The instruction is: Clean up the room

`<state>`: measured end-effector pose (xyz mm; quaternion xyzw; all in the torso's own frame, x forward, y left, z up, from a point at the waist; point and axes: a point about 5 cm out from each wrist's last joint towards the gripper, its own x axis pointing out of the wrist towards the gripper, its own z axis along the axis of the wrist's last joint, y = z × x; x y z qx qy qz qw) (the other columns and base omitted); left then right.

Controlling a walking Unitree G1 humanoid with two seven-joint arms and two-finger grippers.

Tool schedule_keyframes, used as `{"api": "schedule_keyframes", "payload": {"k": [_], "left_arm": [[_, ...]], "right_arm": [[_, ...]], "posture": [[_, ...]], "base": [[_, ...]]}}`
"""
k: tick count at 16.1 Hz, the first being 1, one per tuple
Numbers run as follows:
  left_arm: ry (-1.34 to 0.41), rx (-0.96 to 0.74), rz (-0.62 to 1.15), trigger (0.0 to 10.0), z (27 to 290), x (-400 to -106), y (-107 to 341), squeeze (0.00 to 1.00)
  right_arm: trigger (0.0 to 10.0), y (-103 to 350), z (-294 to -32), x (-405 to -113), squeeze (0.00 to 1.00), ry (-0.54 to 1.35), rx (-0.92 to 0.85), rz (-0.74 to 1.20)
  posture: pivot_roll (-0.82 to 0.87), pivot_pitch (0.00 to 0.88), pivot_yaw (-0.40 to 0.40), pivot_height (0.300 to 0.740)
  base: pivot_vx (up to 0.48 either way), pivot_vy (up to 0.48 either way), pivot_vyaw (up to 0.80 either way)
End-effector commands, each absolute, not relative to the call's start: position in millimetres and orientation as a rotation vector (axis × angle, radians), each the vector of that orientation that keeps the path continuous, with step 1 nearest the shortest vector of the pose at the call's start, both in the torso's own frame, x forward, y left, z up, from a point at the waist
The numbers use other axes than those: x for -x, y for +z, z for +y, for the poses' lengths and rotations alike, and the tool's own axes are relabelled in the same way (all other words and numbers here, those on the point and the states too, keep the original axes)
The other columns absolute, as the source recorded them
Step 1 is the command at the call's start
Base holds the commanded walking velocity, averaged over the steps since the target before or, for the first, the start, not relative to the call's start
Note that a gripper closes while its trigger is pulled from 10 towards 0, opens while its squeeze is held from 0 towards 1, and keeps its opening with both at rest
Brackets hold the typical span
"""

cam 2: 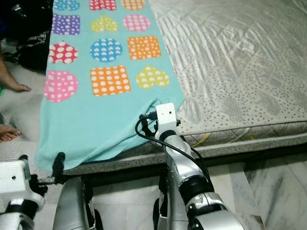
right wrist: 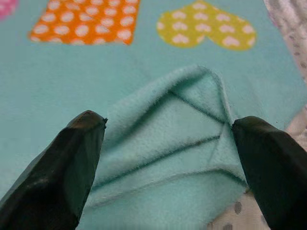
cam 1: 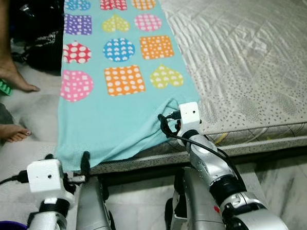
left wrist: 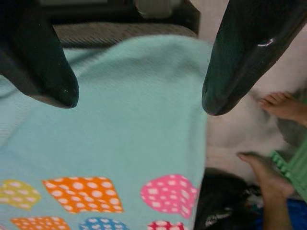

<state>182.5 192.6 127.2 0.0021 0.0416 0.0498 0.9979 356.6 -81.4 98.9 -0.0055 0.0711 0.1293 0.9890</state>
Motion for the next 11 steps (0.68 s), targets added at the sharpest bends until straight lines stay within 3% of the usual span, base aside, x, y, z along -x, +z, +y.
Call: {"api": "schedule_keyframes", "payload": {"k": [1, 6, 11], "left_arm": [[0.100, -0.005, 0.110, 10.0, 189.8, -173.7, 126.9, 0.00], [0.091, 0.000, 0.136, 10.0, 185.0, -164.8, 131.2, 0.00], [0.073, 0.015, 0.146, 10.0, 178.8, -164.5, 132.7, 0.00]], "right_arm": [[10.0, 91.7, -85.0, -356.5, 0.00, 0.241, 0.051, 0.165], [10.0, 91.0, -93.6, -365.0, 0.00, 0.194, 0.127, 0.195], [10.0, 113.8, -102.5, -379.1, 0.00, 0.109, 0.091, 0.128]], "posture": [[0.21, 0.329, -0.106, 0.550], [0.24, 0.373, -0.094, 0.550], [0.23, 0.382, -0.096, 0.550]], "base": [[0.000, 0.000, 0.00], [0.000, 0.000, 0.00], [0.000, 0.000, 0.00]]}}
